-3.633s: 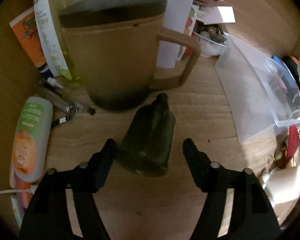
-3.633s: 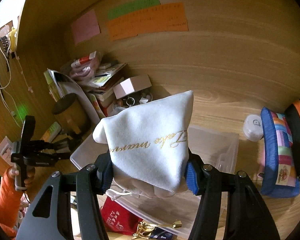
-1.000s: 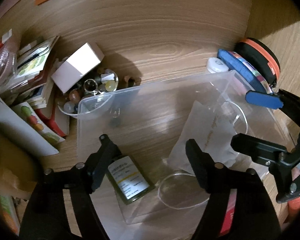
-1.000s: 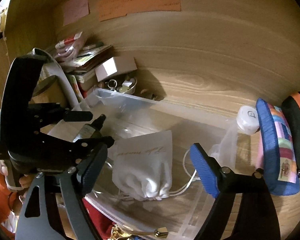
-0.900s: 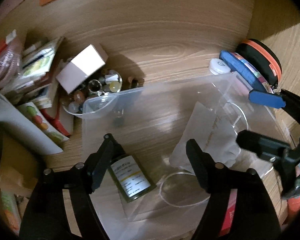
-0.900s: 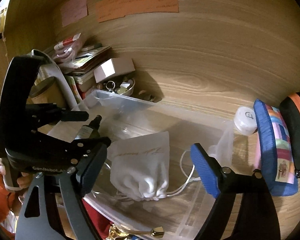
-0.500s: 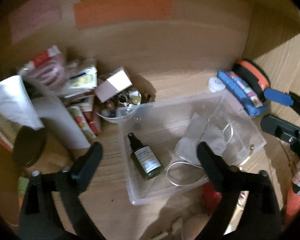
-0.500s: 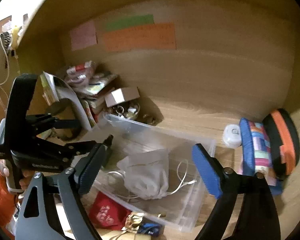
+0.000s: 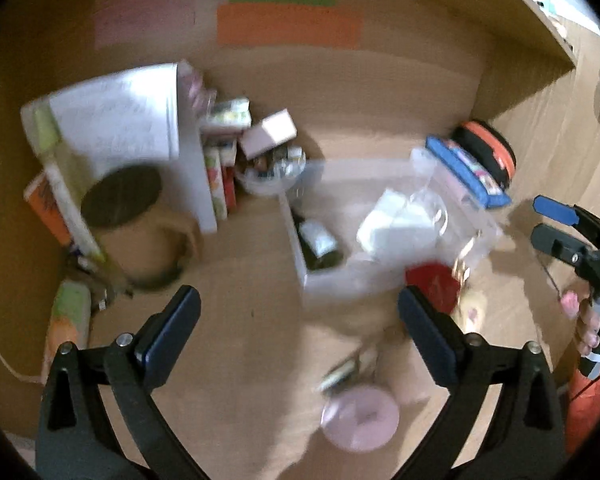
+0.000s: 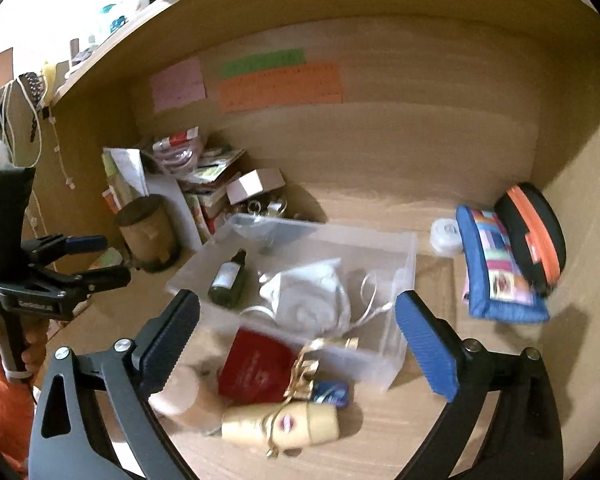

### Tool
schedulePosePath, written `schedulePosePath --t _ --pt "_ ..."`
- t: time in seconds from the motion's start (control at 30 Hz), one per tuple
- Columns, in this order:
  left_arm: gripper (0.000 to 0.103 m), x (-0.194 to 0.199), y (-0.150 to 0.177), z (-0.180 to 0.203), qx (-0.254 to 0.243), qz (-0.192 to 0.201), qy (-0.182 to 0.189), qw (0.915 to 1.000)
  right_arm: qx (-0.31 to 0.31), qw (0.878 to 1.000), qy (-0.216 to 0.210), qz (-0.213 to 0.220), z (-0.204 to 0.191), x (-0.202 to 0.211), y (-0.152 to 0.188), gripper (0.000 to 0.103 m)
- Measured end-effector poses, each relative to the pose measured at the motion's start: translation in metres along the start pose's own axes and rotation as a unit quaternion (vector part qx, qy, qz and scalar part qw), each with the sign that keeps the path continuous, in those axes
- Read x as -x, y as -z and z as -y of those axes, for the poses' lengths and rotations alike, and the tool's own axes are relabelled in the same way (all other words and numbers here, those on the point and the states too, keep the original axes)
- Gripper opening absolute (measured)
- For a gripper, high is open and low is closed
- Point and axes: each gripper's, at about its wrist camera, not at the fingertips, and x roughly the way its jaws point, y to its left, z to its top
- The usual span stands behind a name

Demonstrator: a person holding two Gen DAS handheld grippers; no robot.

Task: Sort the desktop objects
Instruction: 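Move both grippers back toward the pink jar and white candle on the desk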

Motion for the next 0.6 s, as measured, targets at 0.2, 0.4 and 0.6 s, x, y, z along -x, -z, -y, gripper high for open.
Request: schedulePosePath --t 0.2,0.4,0.6 --pt "0.100 -0.005 0.043 -0.005 0.000 -0.035 0.014 0.9993 -0.022 0.999 -0.015 -0.028 -0.012 -0.006 0.038 0.098" --pt "0.100 0.002 0.073 0.000 -0.005 -0.041 0.038 0.9984 -0.017 0.999 -0.018 -0.047 -0.029 -0.009 0.067 0.097" --pt "0.100 -0.013 0.097 0.012 -0.017 -0.071 0.072 0.9947 0.001 0.998 -0.022 -0.054 -0.044 -0.008 0.081 0.096"
